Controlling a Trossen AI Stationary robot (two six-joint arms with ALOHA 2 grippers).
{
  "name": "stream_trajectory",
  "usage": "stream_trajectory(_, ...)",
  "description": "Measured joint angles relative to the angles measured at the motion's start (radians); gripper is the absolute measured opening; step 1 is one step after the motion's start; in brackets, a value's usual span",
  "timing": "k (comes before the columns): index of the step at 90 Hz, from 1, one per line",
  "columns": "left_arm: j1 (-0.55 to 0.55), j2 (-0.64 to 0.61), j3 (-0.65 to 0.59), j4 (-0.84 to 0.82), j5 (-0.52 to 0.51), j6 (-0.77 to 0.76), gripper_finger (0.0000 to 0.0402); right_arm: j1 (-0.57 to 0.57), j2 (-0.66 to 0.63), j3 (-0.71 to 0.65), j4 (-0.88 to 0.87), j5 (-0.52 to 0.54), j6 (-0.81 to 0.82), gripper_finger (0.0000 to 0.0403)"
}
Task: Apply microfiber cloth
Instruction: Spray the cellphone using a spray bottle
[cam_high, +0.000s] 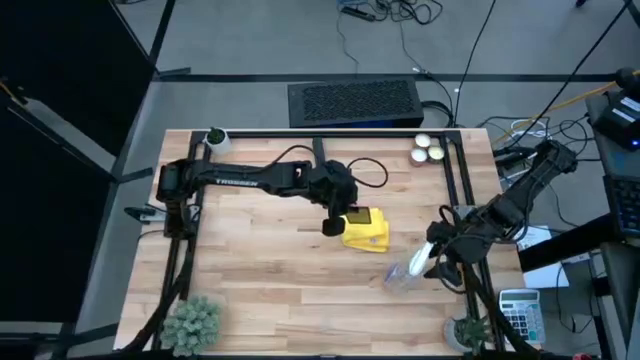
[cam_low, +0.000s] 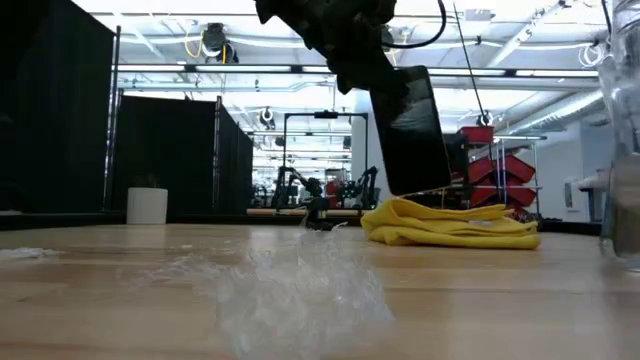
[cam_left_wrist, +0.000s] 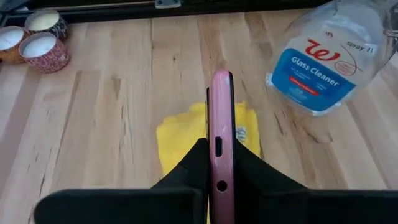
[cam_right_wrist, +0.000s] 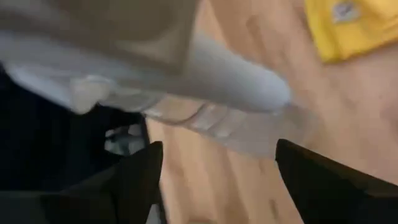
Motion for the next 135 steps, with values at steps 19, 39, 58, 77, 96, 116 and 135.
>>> stream_trajectory(19, 0.000, 0.000, 0.000, -0.003, 0.000, 0.007, 0.0018, 0.090, 0.001, 0.014, 0.064, 0.015, 0.078, 0.0295)
stream_trajectory(39, 0.000, 0.000, 0.001, 0.002, 0.000, 0.007, 0.0018, 0.146, -0.004, 0.177, -0.262, 0.191, 0.122, 0.0295)
stream_trajectory(58, 0.000, 0.000, 0.001, 0.003, 0.000, 0.006, 0.0018, 0.133, -0.007, 0.439, -0.458, 0.526, 0.028, 0.0295)
stream_trajectory(77, 0.000, 0.000, 0.001, 0.003, 0.000, 0.006, 0.0018, 0.028, 0.061, 0.482, -0.239, 0.609, -0.297, 0.0295)
stream_trajectory(96, 0.000, 0.000, 0.001, 0.003, 0.000, 0.000, 0.0018, -0.121, 0.262, 0.480, -0.043, 0.412, -0.549, 0.0295)
stream_trajectory(116, 0.000, 0.000, 0.001, -0.062, 0.000, 0.004, 0.0018, -0.304, 0.463, 0.520, -0.035, 0.137, -0.669, 0.0295)
stream_trajectory(135, 0.000, -0.013, 0.002, -0.166, -0.001, 0.025, 0.0018, -0.355, 0.613, 0.523, -0.146, 0.050, -0.710, 0.0295)
